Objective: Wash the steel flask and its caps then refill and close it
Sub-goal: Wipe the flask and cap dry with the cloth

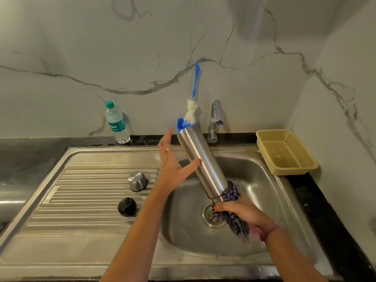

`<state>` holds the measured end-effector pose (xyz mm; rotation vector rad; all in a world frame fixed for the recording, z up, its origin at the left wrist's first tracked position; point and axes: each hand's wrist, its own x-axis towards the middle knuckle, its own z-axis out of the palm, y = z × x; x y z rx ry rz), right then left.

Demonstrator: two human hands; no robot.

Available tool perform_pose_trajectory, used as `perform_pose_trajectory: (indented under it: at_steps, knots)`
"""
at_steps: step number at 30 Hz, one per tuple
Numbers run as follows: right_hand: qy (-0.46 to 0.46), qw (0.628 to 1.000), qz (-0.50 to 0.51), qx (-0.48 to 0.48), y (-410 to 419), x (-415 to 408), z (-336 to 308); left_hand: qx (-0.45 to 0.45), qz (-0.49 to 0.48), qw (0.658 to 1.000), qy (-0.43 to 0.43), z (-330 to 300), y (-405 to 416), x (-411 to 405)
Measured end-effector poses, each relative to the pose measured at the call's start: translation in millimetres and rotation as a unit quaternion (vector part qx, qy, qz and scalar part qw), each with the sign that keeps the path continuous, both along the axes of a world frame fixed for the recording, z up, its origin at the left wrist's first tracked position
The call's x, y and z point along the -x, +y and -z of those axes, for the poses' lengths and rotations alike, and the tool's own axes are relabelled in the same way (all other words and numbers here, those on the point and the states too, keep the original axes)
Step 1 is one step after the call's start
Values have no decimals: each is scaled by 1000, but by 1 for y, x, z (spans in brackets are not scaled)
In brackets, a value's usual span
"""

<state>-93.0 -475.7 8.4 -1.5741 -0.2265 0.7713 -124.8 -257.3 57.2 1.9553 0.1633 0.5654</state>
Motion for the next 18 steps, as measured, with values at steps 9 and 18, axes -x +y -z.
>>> perform_pose_trajectory:
  at_steps: [9,18]
  knots:
    - [-8,995,-82,58,-23,-12,-16,-650,114,747,78,2,-3,-15]
    - [-28,987,-127,96,-37,-22,-19,-656,139,729,137,1,-17,-16]
